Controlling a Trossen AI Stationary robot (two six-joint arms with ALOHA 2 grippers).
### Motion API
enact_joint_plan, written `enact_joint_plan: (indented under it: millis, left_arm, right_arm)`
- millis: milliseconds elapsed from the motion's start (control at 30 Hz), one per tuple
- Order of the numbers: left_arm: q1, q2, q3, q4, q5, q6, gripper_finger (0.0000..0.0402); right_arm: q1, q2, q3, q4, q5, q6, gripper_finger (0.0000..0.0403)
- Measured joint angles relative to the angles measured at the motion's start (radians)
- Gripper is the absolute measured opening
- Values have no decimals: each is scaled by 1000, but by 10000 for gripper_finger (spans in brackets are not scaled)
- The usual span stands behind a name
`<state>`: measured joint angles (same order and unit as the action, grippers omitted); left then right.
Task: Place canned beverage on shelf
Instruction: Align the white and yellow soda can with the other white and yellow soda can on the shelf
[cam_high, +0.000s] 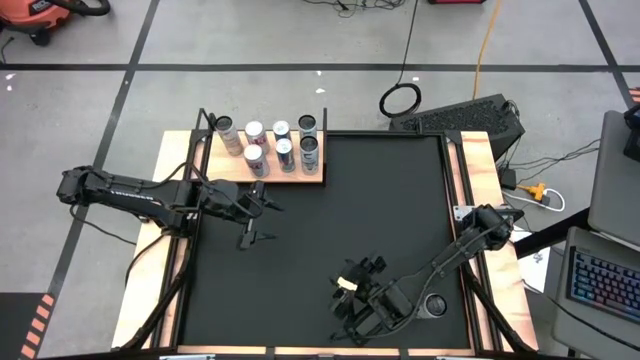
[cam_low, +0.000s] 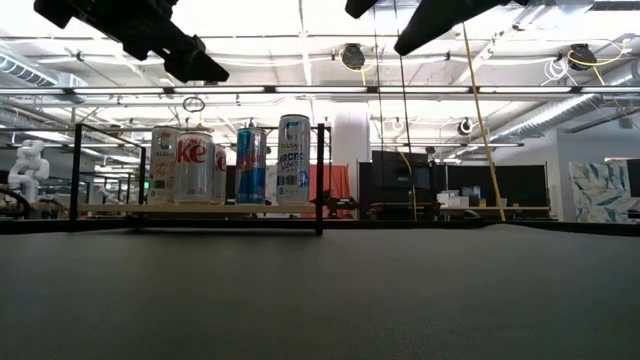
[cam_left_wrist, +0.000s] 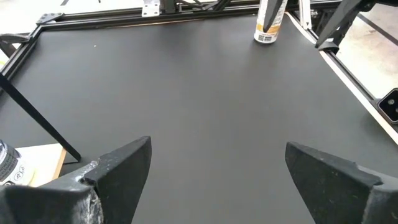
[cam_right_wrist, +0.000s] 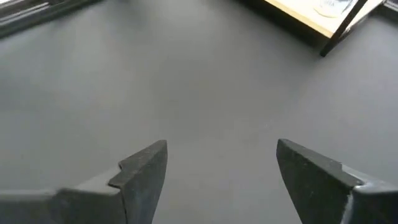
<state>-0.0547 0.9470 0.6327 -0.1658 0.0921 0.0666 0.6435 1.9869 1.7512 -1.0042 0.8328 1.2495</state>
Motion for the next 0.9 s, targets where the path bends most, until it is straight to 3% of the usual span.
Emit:
enact_joint_plan:
  millis: [200,433,900]
  left_arm:
    - [0,0,0,0,0,0,373]
    - [0,0,0,0,0,0,373]
    - [0,0,0,0,0,-1,373]
  right_arm:
    - [-16,0,0,-17,-1,98,291]
    - [-9,0,0,-30,-57,69,304]
    - [1,0,1,15,-341,161,304]
